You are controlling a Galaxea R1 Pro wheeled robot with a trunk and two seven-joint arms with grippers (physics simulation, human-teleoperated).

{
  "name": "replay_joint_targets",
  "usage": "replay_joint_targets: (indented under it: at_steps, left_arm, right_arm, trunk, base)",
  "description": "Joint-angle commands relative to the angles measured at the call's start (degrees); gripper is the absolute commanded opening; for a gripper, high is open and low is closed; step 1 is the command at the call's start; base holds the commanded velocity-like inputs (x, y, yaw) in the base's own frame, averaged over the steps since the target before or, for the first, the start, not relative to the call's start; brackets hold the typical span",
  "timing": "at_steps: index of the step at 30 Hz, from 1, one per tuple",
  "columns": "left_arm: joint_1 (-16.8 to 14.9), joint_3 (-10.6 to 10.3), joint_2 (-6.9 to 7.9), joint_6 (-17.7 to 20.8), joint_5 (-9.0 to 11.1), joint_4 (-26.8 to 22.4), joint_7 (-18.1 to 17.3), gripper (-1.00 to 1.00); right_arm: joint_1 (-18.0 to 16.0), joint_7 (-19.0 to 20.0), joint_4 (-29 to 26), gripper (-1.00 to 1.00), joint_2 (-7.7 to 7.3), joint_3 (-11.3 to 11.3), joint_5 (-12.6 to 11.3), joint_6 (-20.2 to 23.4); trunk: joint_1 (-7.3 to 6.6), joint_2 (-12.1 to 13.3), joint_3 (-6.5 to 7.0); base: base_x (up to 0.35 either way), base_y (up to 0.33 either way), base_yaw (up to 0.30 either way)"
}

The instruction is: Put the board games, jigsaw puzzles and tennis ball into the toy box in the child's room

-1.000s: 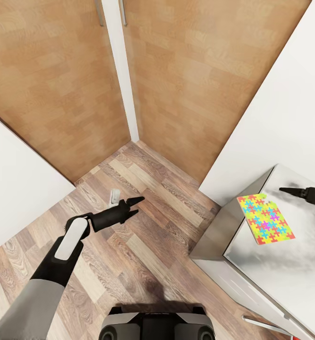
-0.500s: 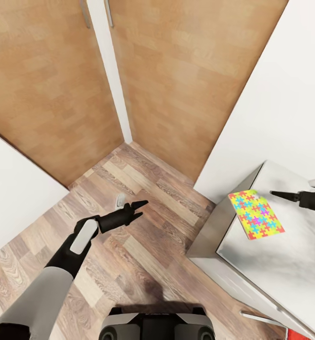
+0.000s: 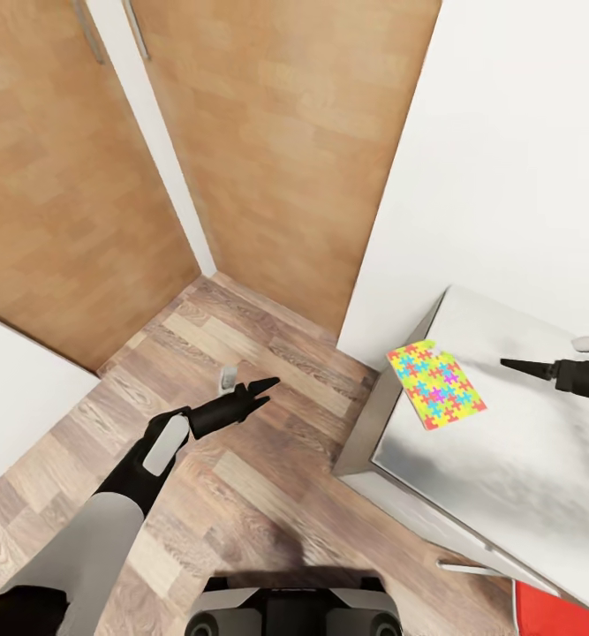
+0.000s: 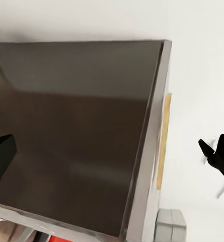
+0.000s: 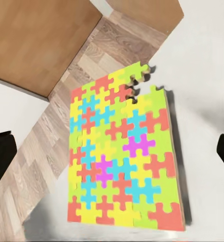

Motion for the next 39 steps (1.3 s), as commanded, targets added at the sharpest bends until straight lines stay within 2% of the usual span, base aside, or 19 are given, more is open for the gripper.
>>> replay_joint_targets:
  at_steps: [1, 13, 39]
  left_arm:
    - [0.0, -0.1, 0.06, 0.4, 0.5, 0.0, 0.1, 1.0]
    - [0.1, -0.1, -0.05, -2.9, -0.1, 0.5, -0.5, 1.0]
    - [0.7, -0.3, -0.53, -4.1, -0.1, -0.1, -0.6, 1.0]
  right_arm:
    - [-0.1, 0.0, 0.0, 1.0, -0.03, 0.1, -0.3, 0.3]
    - [0.1, 0.0, -0.4, 1.0, 0.15, 0.1, -0.6, 0.3]
    - [0.3, 0.0, -1.3, 1.0, 1.1, 0.1, -0.6, 0.5]
  trunk:
    - [0.03, -0.1, -0.05]
    - [0.03, -0.1, 0.2]
    - [0.03, -0.1, 0.25]
  base:
    - [0.0, 0.0, -0.273]
    - [0.0, 0.0, -0.207]
    - [0.0, 0.0, -0.036]
